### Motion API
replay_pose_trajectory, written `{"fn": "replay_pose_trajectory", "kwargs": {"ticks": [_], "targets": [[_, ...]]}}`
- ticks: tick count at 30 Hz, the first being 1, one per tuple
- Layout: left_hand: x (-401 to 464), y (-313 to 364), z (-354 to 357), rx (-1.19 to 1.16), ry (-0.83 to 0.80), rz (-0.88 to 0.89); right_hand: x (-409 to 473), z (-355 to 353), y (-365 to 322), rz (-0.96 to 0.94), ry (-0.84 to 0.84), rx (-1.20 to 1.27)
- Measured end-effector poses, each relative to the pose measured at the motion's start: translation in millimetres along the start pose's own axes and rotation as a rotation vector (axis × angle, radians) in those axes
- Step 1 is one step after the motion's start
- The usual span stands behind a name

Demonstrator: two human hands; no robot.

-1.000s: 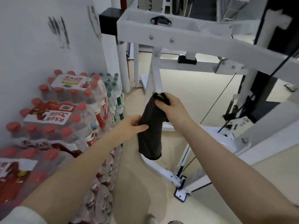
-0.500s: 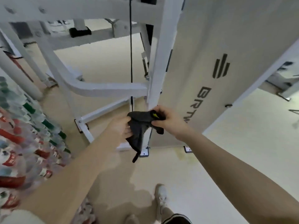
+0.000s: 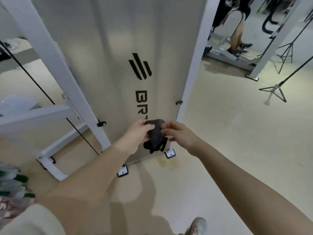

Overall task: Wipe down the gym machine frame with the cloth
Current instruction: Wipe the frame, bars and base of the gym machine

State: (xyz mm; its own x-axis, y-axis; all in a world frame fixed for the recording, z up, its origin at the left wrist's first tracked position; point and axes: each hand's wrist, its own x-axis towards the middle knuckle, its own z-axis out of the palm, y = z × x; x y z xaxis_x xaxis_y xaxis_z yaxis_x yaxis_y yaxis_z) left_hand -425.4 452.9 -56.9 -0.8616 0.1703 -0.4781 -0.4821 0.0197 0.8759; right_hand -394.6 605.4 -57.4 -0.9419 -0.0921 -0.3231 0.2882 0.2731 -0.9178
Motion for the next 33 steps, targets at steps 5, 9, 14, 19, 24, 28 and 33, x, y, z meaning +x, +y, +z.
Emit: {"fn": "replay_pose_trajectory", "kwargs": {"ticks": [5, 9, 14, 19, 24, 28, 33], "targets": [[40.3, 16.5, 114.9, -0.01, -0.026, 0.041, 26.1, -105.8, 23.7, -0.001, 0.043, 0.034], [72.3, 40.6, 181.2, -0.005, 0.007, 0.134, 53.3, -178.7, 22.4, -0.05, 0.002, 0.057], [124.9, 63.5, 220.1, 0.052, 0.103, 0.205, 108.1, -239.4, 16.5, -0.055, -0.129, 0.113], [201.0, 92.4, 251.7, 0.072, 0.177, 0.258, 184.8, -295.0, 11.4, -0.041, -0.2, 0.171], [270.1, 115.2, 285.0, 0.053, 0.231, 0.244, 252.1, -350.2, 4.5, -0.014, -0.202, 0.129], [327.8, 130.1, 312.1, -0.029, 0.228, 0.207, 311.1, -397.1, 2.1, -0.018, -0.277, 0.073], [423.2, 158.5, 327.5, -0.008, 0.351, 0.179, 412.3, -448.1, -9.7, -0.044, -0.421, -0.032]]}}
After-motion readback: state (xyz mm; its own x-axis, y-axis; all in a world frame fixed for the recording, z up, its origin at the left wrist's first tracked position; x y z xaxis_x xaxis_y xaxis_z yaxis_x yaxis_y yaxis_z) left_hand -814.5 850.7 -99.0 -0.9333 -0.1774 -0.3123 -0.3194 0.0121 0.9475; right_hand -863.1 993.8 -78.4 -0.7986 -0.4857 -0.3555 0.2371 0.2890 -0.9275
